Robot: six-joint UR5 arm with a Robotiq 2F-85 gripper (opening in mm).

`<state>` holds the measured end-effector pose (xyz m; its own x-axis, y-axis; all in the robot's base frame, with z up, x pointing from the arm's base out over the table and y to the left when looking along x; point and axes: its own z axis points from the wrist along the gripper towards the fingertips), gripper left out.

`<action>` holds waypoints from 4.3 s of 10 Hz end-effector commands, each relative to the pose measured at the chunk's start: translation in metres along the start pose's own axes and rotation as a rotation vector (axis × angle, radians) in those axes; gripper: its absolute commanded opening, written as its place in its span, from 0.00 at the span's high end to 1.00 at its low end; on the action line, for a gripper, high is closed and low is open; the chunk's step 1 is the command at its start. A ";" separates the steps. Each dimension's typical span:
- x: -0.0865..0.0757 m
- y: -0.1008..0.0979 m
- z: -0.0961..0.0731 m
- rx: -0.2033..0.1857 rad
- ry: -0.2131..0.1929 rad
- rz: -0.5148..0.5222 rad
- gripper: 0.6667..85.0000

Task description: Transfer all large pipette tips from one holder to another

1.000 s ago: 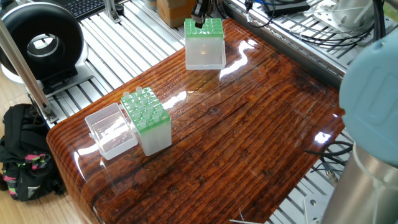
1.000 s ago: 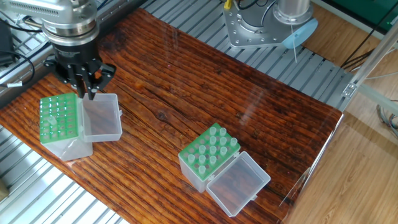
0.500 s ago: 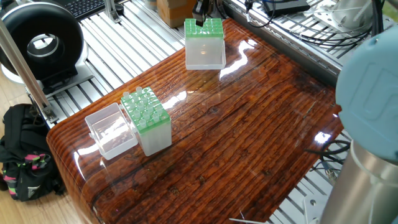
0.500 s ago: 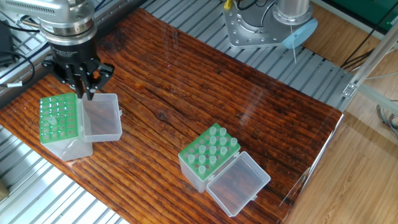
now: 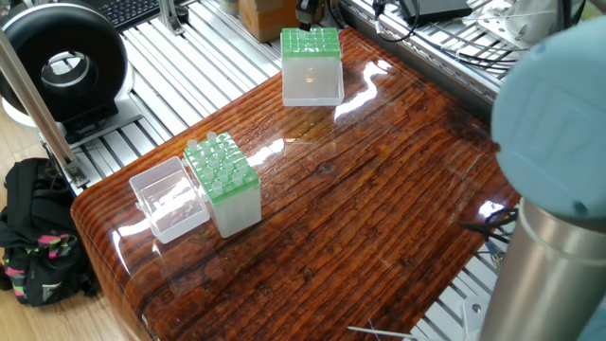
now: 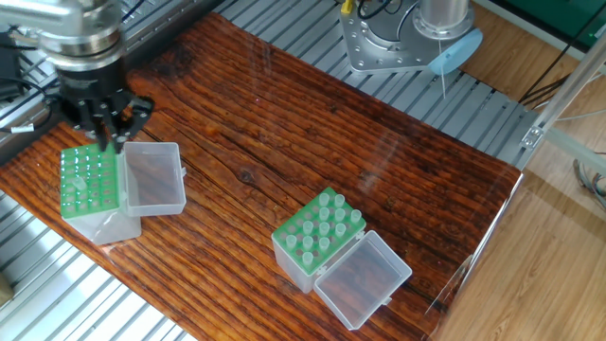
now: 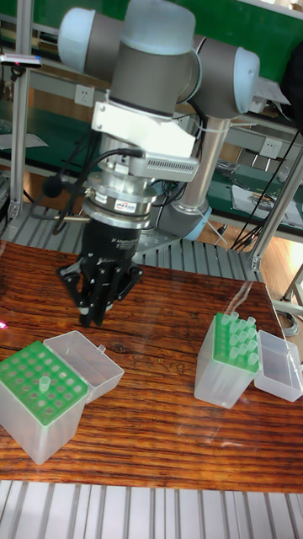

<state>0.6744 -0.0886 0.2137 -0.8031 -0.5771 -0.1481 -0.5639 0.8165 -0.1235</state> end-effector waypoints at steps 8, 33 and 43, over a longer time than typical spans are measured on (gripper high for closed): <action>-0.007 -0.021 0.009 0.001 -0.006 -0.009 0.72; -0.020 -0.053 0.072 -0.016 -0.007 -0.140 0.61; -0.003 -0.054 0.074 -0.035 0.025 -0.175 0.61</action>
<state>0.7248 -0.1326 0.1490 -0.6995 -0.7077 -0.0992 -0.6962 0.7062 -0.1291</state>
